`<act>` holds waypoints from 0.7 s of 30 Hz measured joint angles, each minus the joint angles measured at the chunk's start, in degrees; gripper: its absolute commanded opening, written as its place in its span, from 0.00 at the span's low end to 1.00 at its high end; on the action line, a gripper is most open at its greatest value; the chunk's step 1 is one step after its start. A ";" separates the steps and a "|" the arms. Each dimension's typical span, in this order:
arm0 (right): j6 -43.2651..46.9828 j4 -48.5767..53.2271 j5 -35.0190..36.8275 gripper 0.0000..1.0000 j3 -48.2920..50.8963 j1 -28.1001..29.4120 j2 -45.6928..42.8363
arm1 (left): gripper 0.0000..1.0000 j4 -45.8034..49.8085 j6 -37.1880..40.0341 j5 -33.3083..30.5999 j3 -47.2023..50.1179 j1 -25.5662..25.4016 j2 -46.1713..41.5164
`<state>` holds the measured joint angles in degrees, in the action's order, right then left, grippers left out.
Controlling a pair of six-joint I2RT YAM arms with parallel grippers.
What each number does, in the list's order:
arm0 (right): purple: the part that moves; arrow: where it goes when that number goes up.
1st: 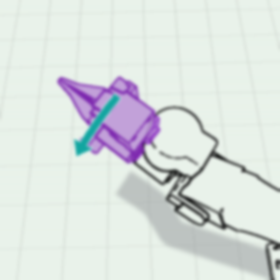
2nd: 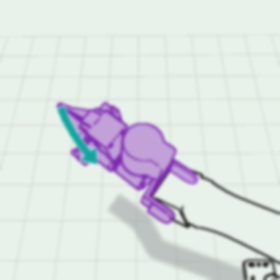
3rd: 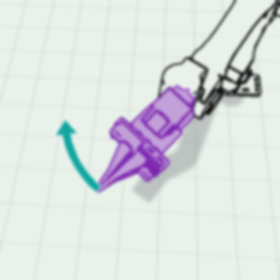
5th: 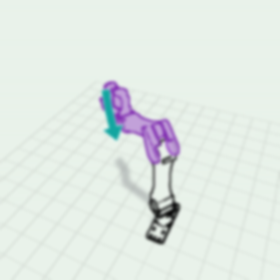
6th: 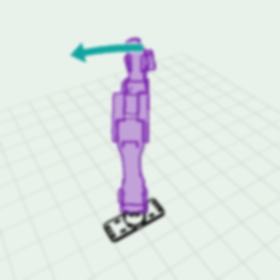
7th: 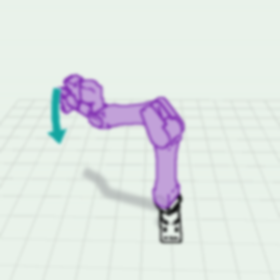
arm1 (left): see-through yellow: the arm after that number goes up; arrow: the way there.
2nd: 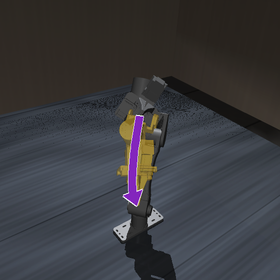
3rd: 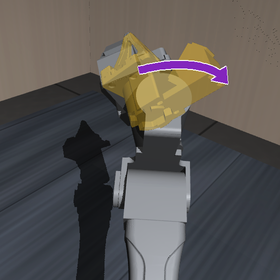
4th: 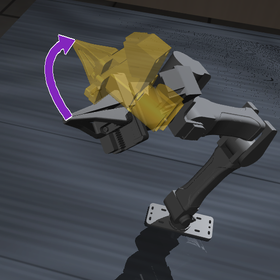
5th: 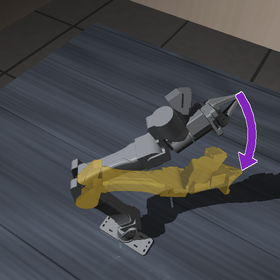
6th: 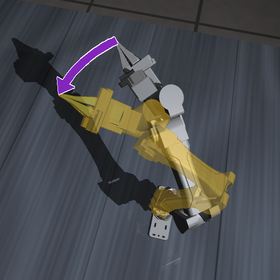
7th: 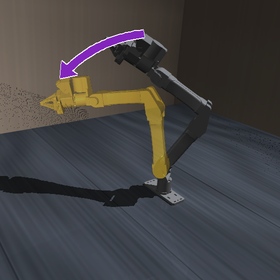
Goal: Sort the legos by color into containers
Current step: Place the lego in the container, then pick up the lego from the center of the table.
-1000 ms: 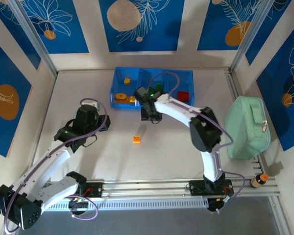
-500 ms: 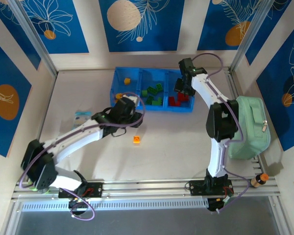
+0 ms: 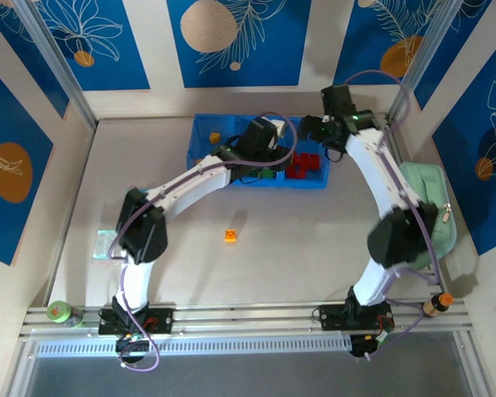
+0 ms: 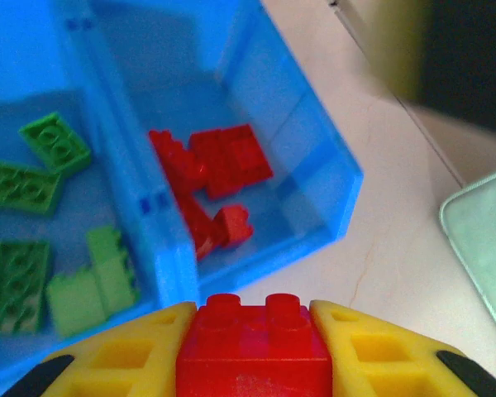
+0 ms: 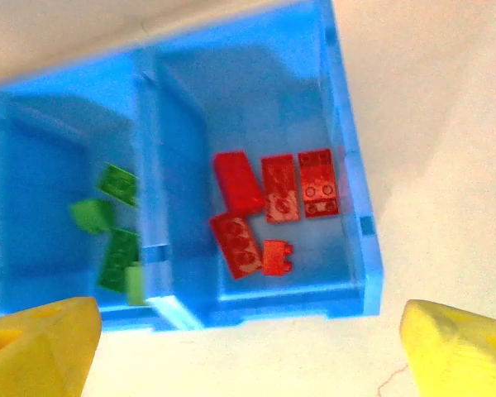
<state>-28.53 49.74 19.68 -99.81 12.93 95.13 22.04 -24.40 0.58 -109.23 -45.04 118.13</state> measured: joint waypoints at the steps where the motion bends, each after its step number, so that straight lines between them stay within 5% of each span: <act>1: -0.44 -0.72 0.02 0.94 2.25 0.00 -4.15 | 0.34 1.09 0.46 0.33 -4.00 0.00 2.99; 4: -2.10 -1.75 0.04 0.94 9.35 0.00 -14.56 | 0.37 4.20 1.51 0.76 -16.33 0.00 11.87; 9: -4.70 -1.57 0.00 0.94 19.82 -0.48 -21.84 | 0.94 9.38 3.54 1.51 -31.89 0.00 23.21; 12: -5.53 -0.61 0.00 0.94 23.04 -0.96 -22.53 | 1.00 13.25 4.46 0.85 -32.87 0.00 24.04; 15: -6.03 -0.52 -0.15 0.94 25.16 -1.09 -24.04 | 1.00 13.79 5.03 -1.31 -24.00 -0.13 18.38; 21: -6.69 -1.07 -0.50 0.94 29.14 0.04 -28.63 | 0.97 10.25 0.85 -7.43 18.80 -1.95 -14.99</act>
<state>-35.22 48.66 19.18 -70.67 12.97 66.50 32.29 -23.55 -6.85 -90.43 -46.98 103.13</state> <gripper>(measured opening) 0.941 0.988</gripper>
